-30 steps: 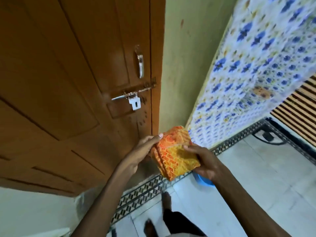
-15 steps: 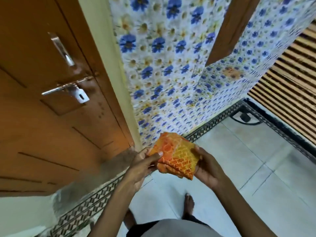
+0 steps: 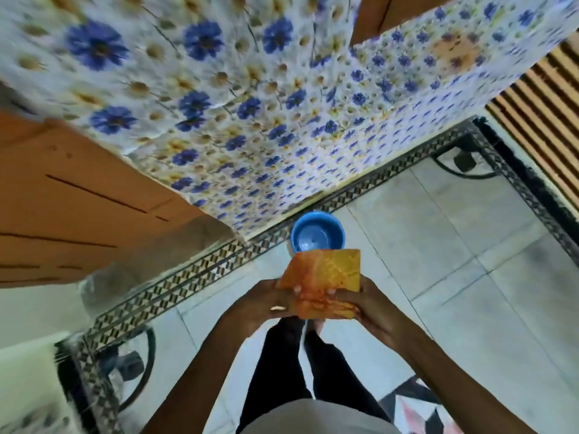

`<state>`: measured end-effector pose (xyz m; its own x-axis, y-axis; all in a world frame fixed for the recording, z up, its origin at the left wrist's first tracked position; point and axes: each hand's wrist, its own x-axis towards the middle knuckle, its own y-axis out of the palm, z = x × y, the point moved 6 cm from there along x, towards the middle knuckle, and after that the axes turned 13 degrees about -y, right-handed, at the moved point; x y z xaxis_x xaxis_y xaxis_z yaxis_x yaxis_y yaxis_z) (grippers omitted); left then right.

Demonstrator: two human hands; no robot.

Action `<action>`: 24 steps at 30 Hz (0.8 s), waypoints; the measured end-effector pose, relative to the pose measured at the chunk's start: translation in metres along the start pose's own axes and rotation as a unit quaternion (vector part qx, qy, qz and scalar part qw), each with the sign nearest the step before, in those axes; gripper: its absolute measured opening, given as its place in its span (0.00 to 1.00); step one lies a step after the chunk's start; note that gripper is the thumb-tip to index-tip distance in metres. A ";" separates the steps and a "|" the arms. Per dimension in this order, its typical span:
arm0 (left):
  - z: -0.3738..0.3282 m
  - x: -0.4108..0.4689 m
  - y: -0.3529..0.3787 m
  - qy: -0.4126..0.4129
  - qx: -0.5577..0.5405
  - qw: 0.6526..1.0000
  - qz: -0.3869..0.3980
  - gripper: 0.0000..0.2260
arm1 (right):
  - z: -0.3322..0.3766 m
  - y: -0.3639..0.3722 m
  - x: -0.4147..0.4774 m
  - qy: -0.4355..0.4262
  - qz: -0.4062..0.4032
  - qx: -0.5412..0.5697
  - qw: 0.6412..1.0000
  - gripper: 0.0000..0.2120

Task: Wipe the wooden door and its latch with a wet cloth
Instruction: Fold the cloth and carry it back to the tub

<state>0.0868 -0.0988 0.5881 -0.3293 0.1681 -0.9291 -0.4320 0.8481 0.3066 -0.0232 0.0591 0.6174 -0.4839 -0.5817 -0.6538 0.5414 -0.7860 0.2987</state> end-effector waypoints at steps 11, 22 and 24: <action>-0.003 0.358 -0.063 -0.072 -0.031 0.992 -0.103 0.10 | -0.157 -0.154 0.266 0.023 -0.121 -0.080 0.989 0.23; -0.010 0.589 -0.146 0.104 0.116 0.881 -0.447 0.15 | -0.339 -0.262 0.548 0.092 -0.134 -0.137 0.977 0.18; -0.001 0.606 -0.155 0.127 0.111 0.854 -0.492 0.12 | -0.367 -0.271 0.583 0.118 -0.115 -0.147 0.975 0.17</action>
<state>-0.0462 -0.1289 -0.0224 -0.0826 -0.7710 -0.6315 -0.4430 0.5960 -0.6697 -0.1996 0.0099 -0.1000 -0.4630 -0.3061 -0.8318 0.6279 -0.7757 -0.0640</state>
